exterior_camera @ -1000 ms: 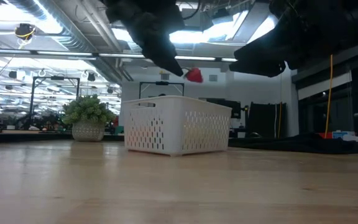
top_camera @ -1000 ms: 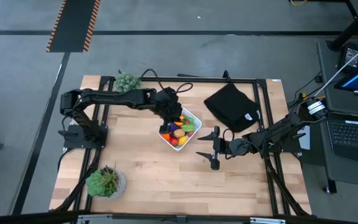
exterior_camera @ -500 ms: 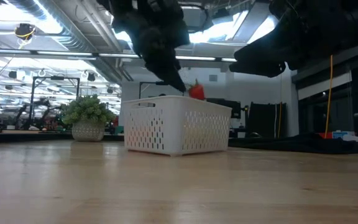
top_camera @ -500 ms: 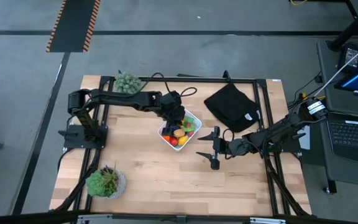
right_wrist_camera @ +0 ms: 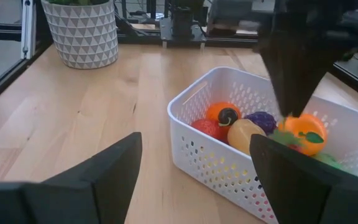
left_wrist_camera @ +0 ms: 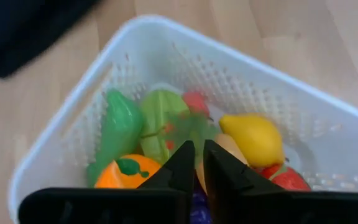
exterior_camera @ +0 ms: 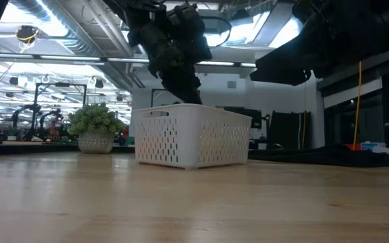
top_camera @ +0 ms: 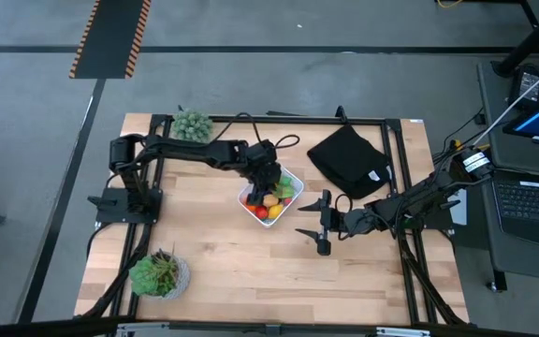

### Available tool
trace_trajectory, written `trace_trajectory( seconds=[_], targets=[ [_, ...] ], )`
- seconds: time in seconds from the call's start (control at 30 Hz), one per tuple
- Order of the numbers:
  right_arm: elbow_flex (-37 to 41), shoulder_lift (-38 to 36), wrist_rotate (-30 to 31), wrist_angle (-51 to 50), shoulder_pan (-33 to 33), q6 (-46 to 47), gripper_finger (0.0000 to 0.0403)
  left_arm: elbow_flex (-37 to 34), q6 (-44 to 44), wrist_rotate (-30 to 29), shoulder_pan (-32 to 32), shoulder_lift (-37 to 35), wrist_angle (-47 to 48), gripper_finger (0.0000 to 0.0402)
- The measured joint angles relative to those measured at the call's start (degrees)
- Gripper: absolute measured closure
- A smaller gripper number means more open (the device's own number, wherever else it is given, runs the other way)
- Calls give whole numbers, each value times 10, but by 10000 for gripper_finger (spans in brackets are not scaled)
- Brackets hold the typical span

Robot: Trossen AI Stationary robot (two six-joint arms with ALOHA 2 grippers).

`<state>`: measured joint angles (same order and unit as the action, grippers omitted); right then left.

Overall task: Pick and placing Produce into tupperware
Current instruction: Put the strawberry into the white bin, then return to Home Position

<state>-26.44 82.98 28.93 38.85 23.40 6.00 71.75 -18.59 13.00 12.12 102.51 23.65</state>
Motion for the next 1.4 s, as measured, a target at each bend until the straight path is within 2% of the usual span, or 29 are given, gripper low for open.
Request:
trace_trajectory(
  seconds=[0.33, 0.53, 0.63, 0.73, 0.87, 1.0, 1.1, 1.27, 1.4],
  targets=[
    [0, 0, 0, -1, 0, -1, 103, -1, -18, -5, 0, -13, 7, 332],
    [-1, 0, 1, 8, 0, -3, 103, 2, -15, 2, 4, -86, 24, 338],
    [0, -1, -2, 22, 0, -1, 103, -22, -10, 17, 10, -145, 23, 350],
    [0, -1, -5, 30, 0, 1, 103, -81, 15, 76, 18, -212, -23, 361],
    [0, -1, -16, 33, 0, 11, 103, -217, 54, 127, 7, -307, -134, 373],
    [0, -1, -17, 34, 0, 12, 103, -360, 86, 109, -2, -399, -292, 384],
    [0, -1, -18, 39, 0, 12, 103, -434, 103, 82, 12, -471, -381, 392],
    [0, -1, -33, 47, 0, 13, 103, -505, 124, 82, 56, -607, -397, 401],
    [0, -1, -33, 51, 0, 12, 103, -543, 135, 109, 90, -699, -381, 396]
  ],
)
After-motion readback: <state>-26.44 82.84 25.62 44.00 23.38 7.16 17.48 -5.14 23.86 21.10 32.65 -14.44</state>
